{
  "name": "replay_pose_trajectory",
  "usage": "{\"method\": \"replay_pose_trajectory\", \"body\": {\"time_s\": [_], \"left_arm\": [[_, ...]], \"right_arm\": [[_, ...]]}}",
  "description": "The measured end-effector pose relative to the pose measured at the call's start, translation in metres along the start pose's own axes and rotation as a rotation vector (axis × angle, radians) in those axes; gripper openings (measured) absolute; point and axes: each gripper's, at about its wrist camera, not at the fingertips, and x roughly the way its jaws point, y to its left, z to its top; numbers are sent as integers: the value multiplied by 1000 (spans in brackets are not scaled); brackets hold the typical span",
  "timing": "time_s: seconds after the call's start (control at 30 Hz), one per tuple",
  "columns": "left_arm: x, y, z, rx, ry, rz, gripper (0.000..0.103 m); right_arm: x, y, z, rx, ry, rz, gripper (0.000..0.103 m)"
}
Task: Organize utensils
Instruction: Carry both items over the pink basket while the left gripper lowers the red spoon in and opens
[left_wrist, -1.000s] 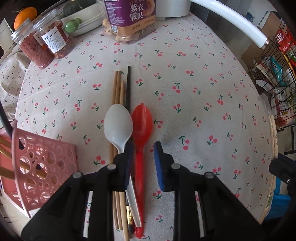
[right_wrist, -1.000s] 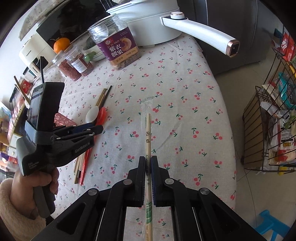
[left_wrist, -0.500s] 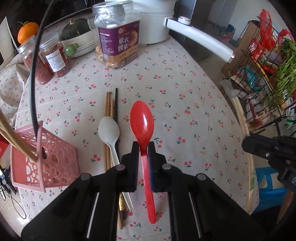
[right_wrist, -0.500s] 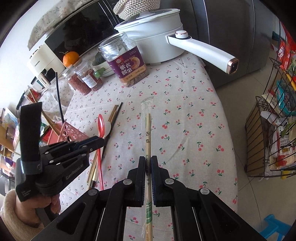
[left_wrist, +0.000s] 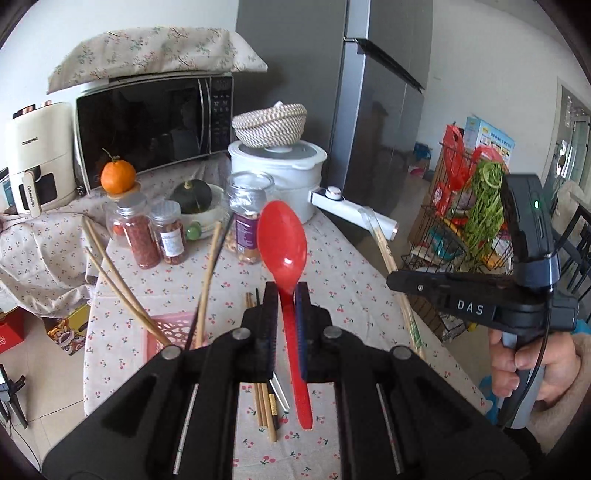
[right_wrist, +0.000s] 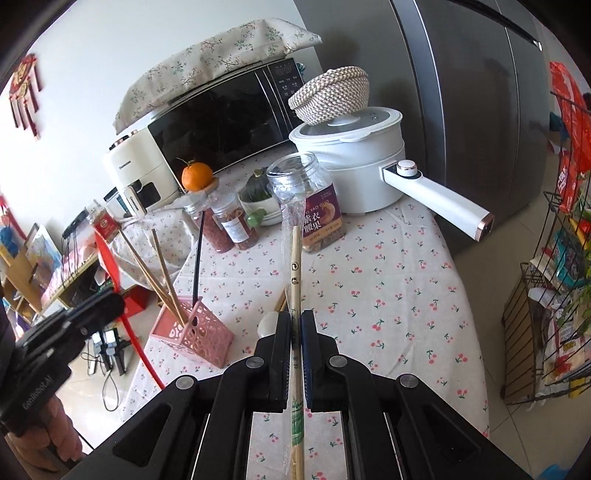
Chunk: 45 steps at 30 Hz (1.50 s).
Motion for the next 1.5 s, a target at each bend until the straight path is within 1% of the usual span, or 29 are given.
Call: {"method": "replay_pose_trajectory", "body": {"time_s": [0.1, 0.2, 0.33, 0.43, 0.47, 0.6, 0.77, 0.87, 0.93, 1.03, 1.1, 1.13, 1.17, 1.2, 1.23, 1.3, 1.37, 1.43, 1.5], "left_arm": [[-14, 23, 7, -27, -96, 52, 10], [-19, 46, 9, -76, -154, 97, 10], [-12, 69, 4, -114, -228, 186, 10], [-3, 76, -4, -87, -279, 261, 10], [0, 79, -8, -79, -281, 274, 10], [18, 82, -19, -40, -249, 296, 10], [33, 80, -29, 8, -213, 300, 10], [39, 82, -33, -8, -177, 279, 10], [44, 86, -35, -29, -132, 262, 10], [51, 93, -40, -88, -33, 209, 10], [53, 95, -43, -105, 33, 188, 14], [51, 94, -45, -106, 54, 183, 18], [48, 94, -45, -104, 75, 181, 26], [45, 94, -46, -105, 89, 183, 30], [39, 95, -47, -109, 100, 183, 36], [30, 99, -47, -120, 126, 185, 40], [21, 105, -48, -128, 163, 198, 49], [14, 112, -50, -134, 195, 225, 54], [7, 122, -52, -150, 206, 250, 58]], "right_arm": [[3, 6, 0, -4, 0, 5, 5], [8, 11, 0, -3, 3, 5, 5], [16, 15, -1, 5, 7, 7, 5], [20, 20, -3, 6, 8, 7, 5], [21, 22, -3, 4, 9, 8, 5], [21, 28, -3, -7, -10, 6, 5], [20, 32, -2, -11, -43, 9, 5], [19, 34, 0, -4, -67, 14, 5], [18, 38, 1, -1, -89, 17, 5], [14, 46, 3, -12, -141, 25, 5], [10, 55, 5, -22, -182, 37, 5], [8, 60, 6, -27, -202, 46, 5], [5, 65, 6, -32, -221, 57, 5], [4, 70, 7, -34, -238, 71, 5], [2, 76, 8, -33, -254, 86, 5], [-1, 88, 9, -33, -281, 113, 5], [-4, 100, 9, -33, -304, 129, 5], [-5, 114, 9, -35, -328, 146, 5], [-2, 130, 11, -45, -351, 150, 5]]}}
